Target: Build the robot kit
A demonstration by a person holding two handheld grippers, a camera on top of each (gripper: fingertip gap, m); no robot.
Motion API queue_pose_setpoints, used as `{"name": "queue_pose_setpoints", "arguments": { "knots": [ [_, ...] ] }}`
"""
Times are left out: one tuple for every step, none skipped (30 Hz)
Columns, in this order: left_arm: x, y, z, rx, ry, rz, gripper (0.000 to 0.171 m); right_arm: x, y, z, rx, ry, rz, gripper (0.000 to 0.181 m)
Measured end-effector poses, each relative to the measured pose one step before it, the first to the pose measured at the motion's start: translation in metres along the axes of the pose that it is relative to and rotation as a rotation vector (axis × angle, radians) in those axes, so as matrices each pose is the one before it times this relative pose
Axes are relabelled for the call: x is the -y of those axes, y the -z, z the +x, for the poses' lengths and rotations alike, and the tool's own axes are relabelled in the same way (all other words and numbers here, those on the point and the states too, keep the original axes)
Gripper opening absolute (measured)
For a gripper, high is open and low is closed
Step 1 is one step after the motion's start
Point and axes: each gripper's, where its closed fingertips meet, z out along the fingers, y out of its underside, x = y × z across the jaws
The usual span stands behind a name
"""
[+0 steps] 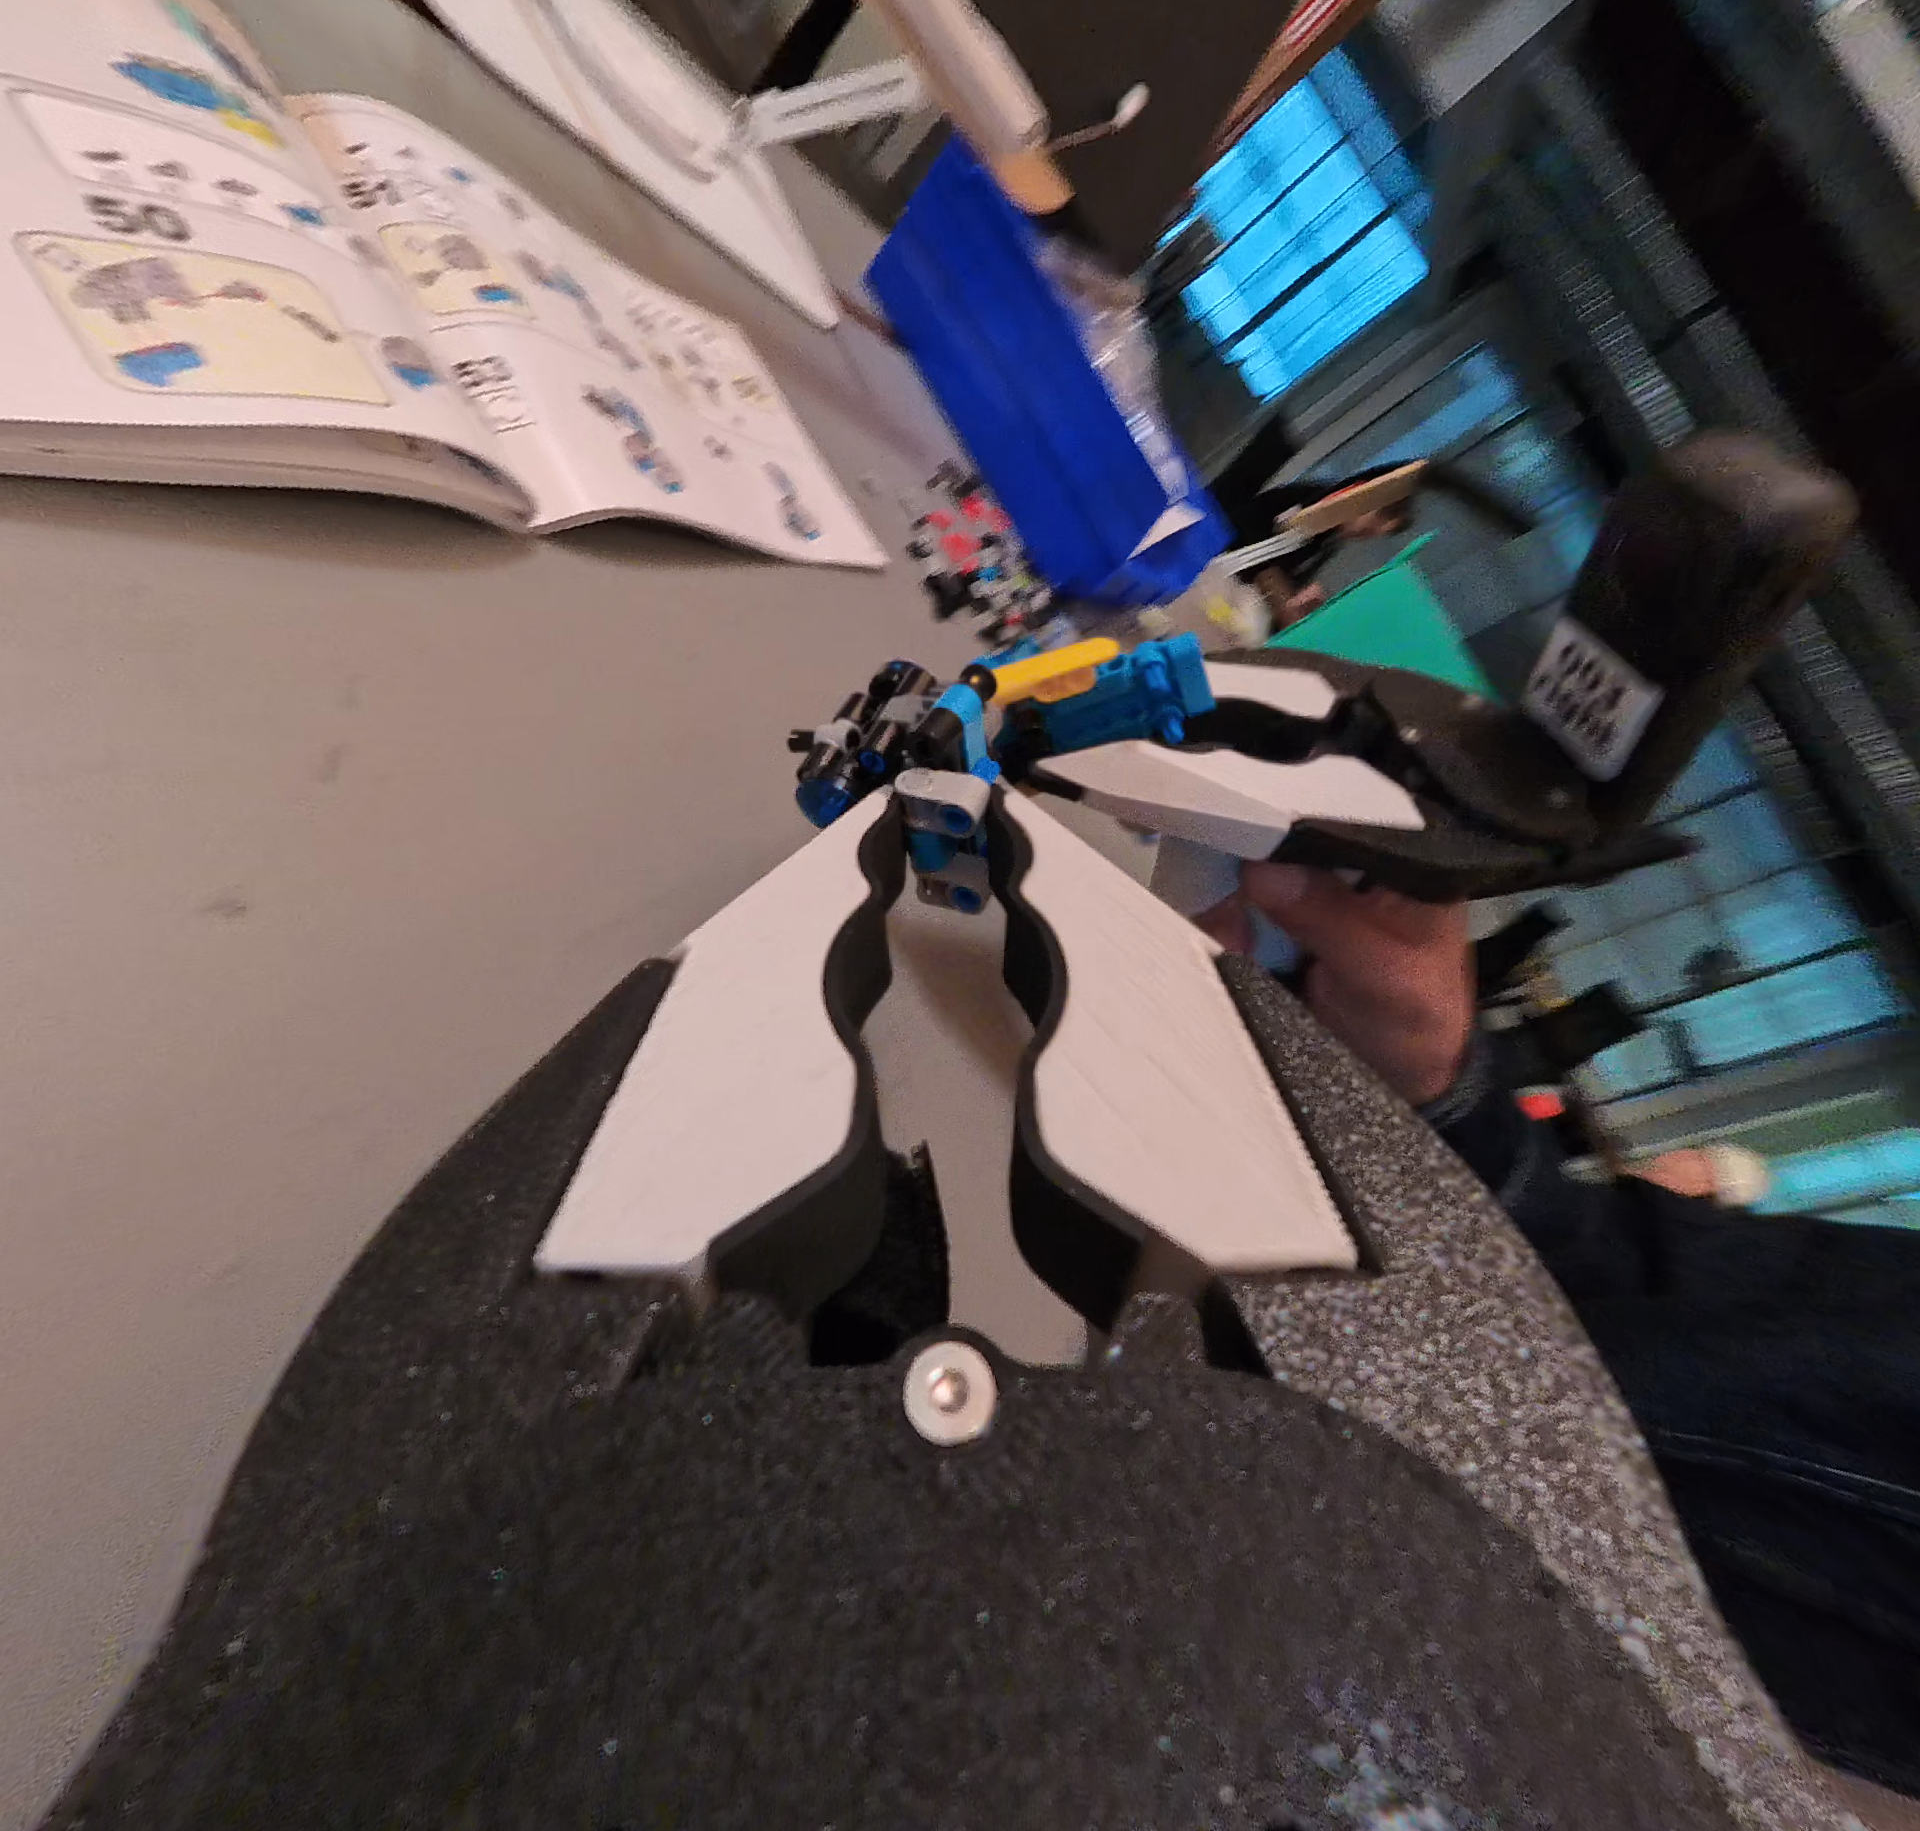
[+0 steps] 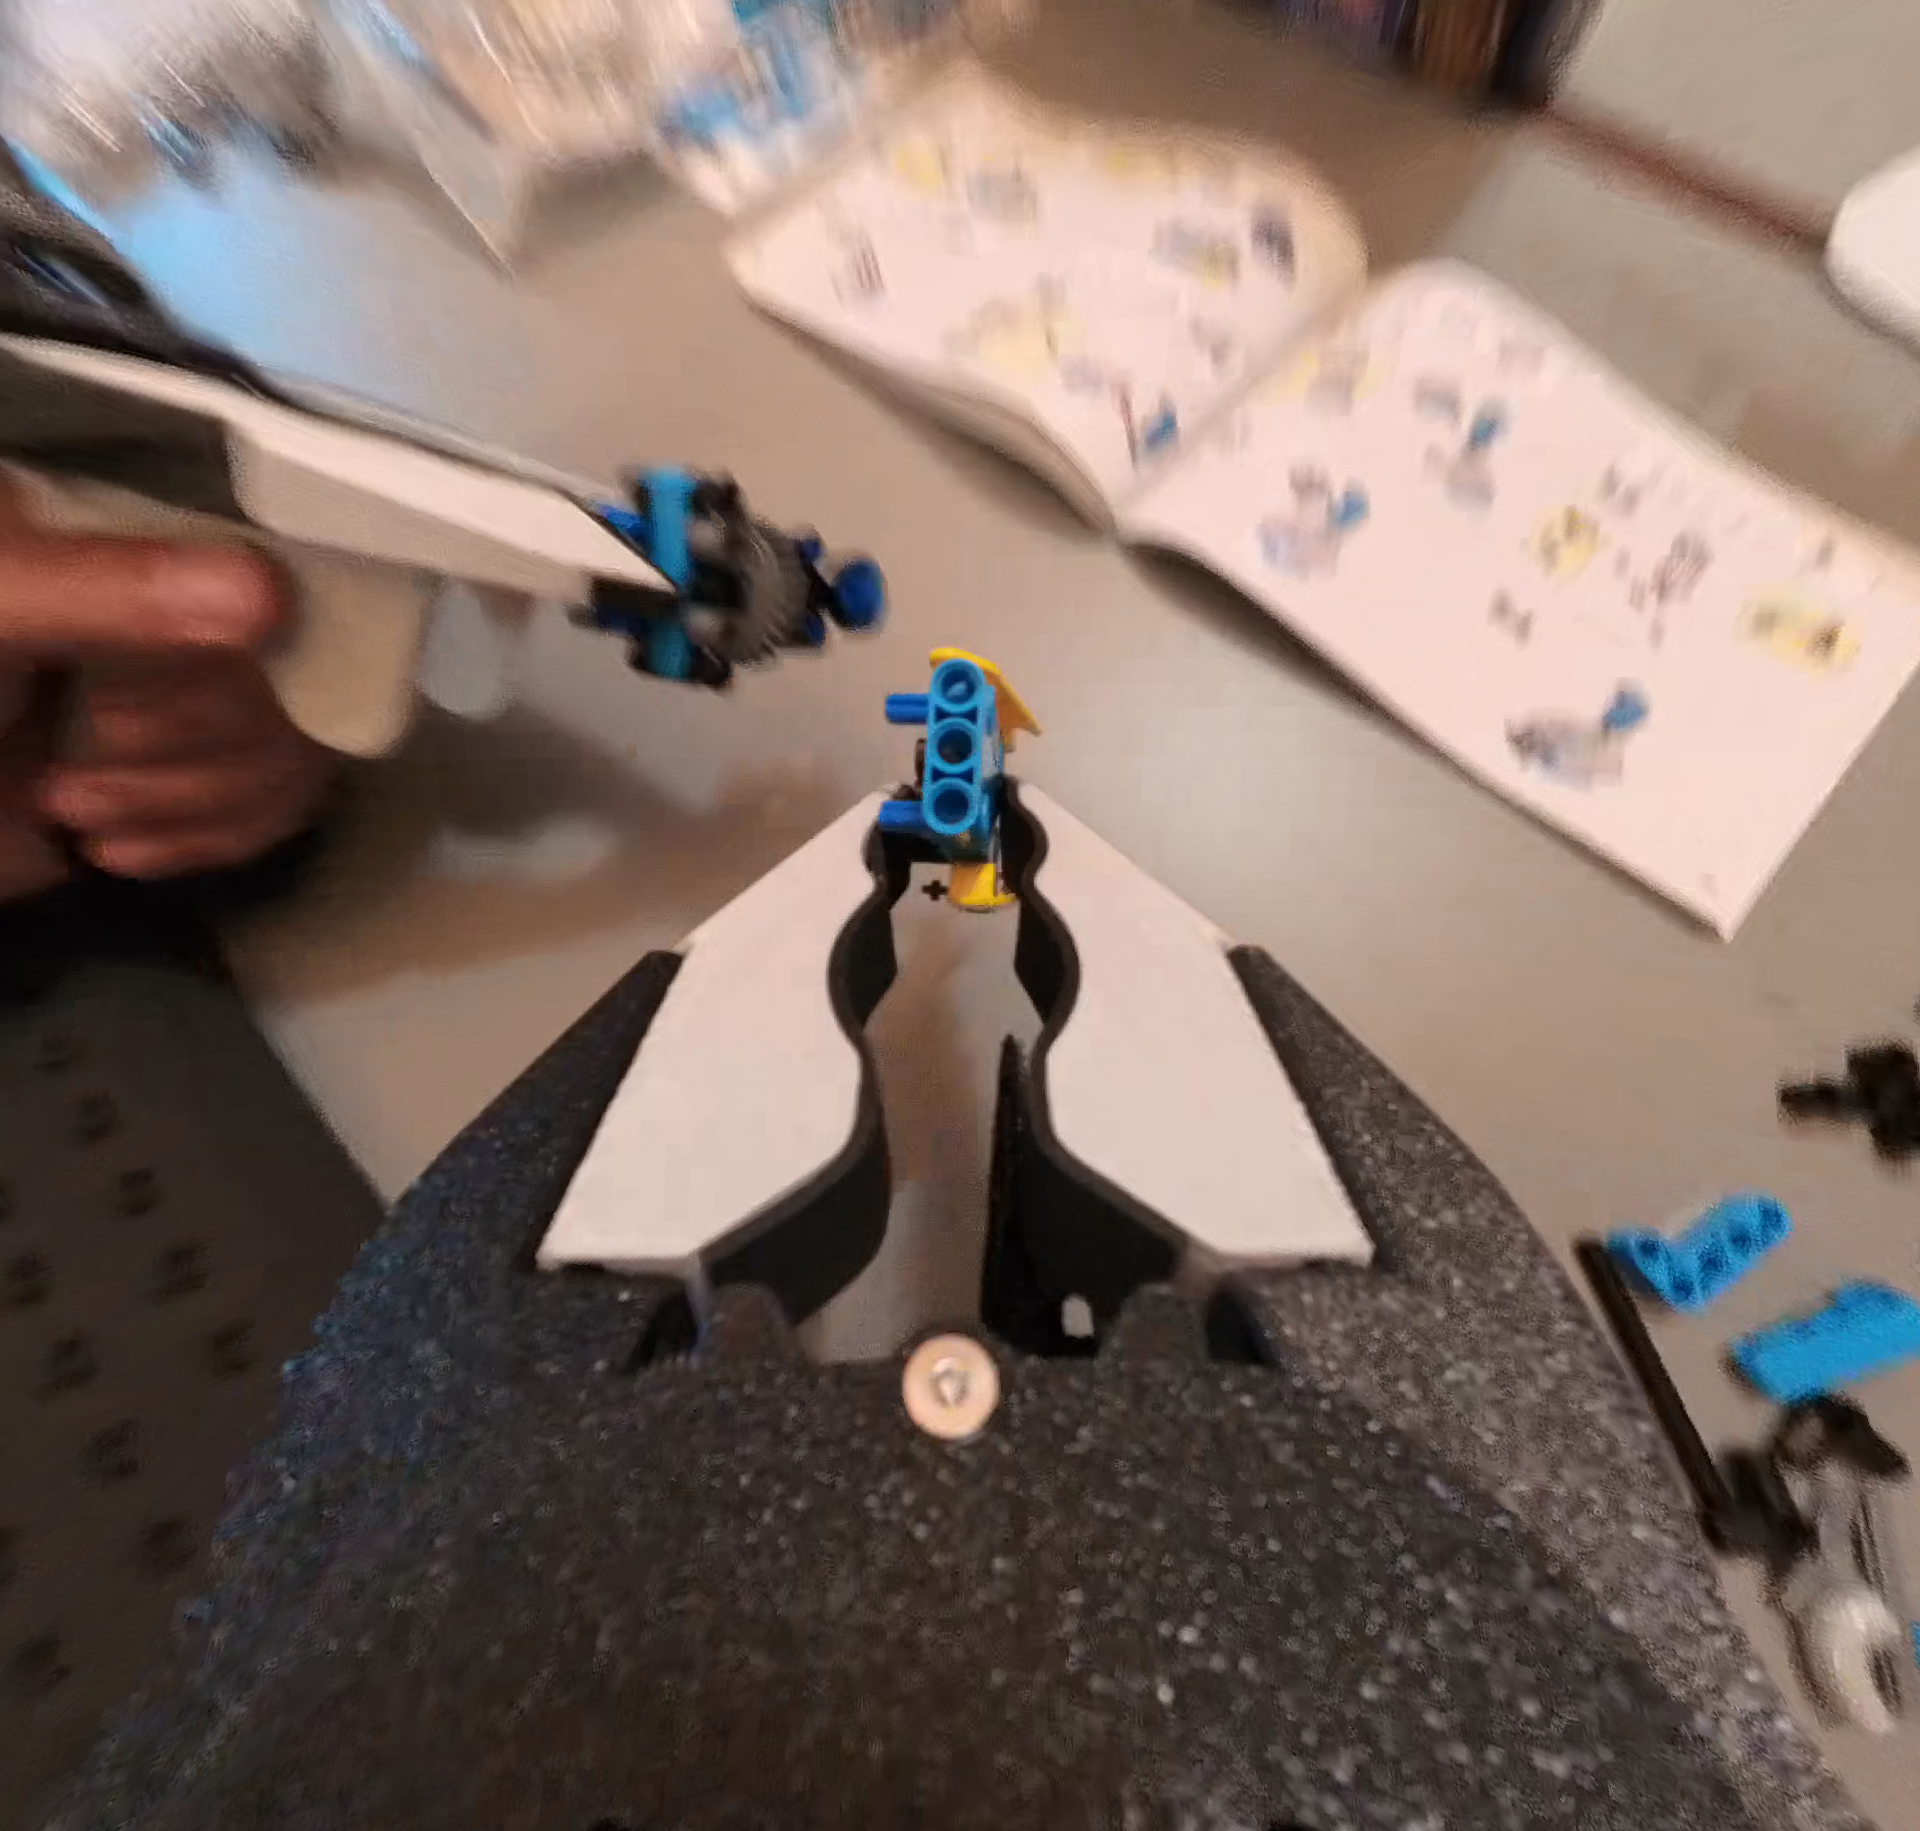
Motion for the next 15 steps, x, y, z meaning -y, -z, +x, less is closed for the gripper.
{"name": "queue_pose_setpoints", "arguments": {
  "knots": [
    [0.00462, 0.00149, 0.00695, -0.0564, 0.0358, 0.03179, 0.015, 0.01811, 0.00734, -0.01049, 0.0320, 0.0152, 0.0970, 0.015],
    [0.00208, 0.00057, 0.00380, -0.0359, 0.0288, 0.01734, 0.015, 0.01318, 0.00415, -0.00565, -0.0096, 0.0078, 0.0649, 0.015],
    [-0.00027, -0.00027, 0.00076, -0.0156, 0.0205, 0.00290, 0.015, 0.01036, 0.00171, -0.00728, -0.0033, 0.0247, 0.0510, 0.015],
    [-0.00012, -0.00032, 0.00043, -0.0111, 0.0145, 0.00347, 0.015, 0.00758, 0.00026, -0.00546, -0.0136, 0.0255, 0.0371, 0.015],
    [0.00023, -0.00034, 0.00127, -0.0094, 0.0055, 0.00340, 0.015, 0.00373, -0.00184, -0.00504, -0.0082, 0.0231, 0.0120, 0.015],
    [0.00019, -0.00006, 0.00004, 0.0066, -0.0108, 0.00134, 0.015, 0.00329, -0.00214, -0.00337, -0.0088, 0.0150, 0.0132, 0.015],
    [0.00062, 0.00011, 0.00049, 0.0071, -0.0172, 0.00302, 0.015, 0.00110, -0.00289, -0.00153, -0.0089, -0.0018, 0.0018, 0.015],
    [0.00100, 0.00031, 0.00092, 0.0040, -0.0113, 0.00515, 0.014, -0.00339, -0.00452, -0.00101, -0.0009, -0.0077, -0.0260, 0.015],
    [0.00059, 0.00074, -0.00146, 0.0148, -0.0120, 0.00385, 0.015, -0.00108, -0.00285, 0.00056, -0.0057, -0.0109, -0.0043, 0.015],
    [0.00046, 0.00064, -0.00164, 0.0114, -0.0034, 0.00209, 0.014, -0.00095, -0.00164, -0.00011, -0.0028, 0.0027, -0.0057, 0.016],
    [-0.00032, 0.00001, -0.00118, 0.0058, -0.0005, -0.00316, 0.014, -0.00143, -0.00106, 0.00020, -0.0082, 0.0138, -0.0132, 0.016],
    [-0.00112, -0.00049, -0.00007, -0.0010, 0.0032, -0.00572, 0.014, -0.00004, -0.00039, -0.00011, -0.0071, 0.0122, -0.0004, 0.015],
    [-0.00043, -0.00030, -0.00053, 0.0049, -0.0027, -0.00026, 0.014, -0.00030, -0.00023, 0.00022, -0.0055, 0.0067, 0.0009, 0.015],
    [-0.00052, -0.00034, -0.00046, 0.0091, -0.0093, -0.00383, 0.014, -0.00107, -0.00058, 0.00051, -0.0056, 0.0036, -0.0053, 0.015],
    [-0.00060, -0.00034, -0.00023, 0.0090, -0.0132, -0.00483, 0.014, -0.00001, -0.00039, 0.00007, -0.0060, -0.0018, 0.0010, 0.015]
  ]
}}
